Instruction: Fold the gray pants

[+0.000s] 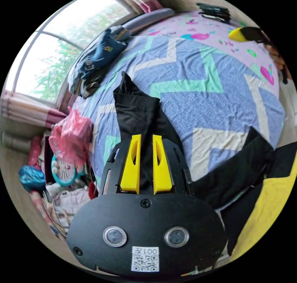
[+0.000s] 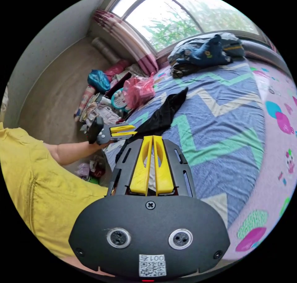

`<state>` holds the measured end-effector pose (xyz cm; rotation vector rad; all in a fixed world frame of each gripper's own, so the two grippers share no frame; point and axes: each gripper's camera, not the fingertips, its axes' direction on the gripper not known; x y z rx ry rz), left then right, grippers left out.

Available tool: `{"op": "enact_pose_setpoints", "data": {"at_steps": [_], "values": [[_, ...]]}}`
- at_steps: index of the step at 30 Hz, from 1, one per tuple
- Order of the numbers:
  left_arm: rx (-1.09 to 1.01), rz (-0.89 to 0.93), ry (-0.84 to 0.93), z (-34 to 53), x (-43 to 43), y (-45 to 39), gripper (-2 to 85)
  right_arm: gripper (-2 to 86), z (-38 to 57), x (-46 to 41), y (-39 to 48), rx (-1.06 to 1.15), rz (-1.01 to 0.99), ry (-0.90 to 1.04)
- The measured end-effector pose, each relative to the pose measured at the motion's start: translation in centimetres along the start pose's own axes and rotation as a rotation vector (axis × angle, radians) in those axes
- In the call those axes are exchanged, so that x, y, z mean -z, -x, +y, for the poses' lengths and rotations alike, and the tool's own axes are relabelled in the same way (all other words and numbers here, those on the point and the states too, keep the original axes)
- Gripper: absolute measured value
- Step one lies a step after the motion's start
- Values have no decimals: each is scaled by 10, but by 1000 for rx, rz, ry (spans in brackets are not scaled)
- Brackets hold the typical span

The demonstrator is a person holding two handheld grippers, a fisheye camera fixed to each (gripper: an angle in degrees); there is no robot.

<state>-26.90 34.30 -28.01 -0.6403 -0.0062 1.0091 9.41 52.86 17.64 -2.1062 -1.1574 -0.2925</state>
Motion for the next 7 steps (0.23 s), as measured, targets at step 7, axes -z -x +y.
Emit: {"op": "enact_pose_setpoints", "data": {"at_steps": [7], "values": [[-153, -29, 32, -53, -2, 58, 66, 6, 26, 28, 20, -198, 238, -125]]}}
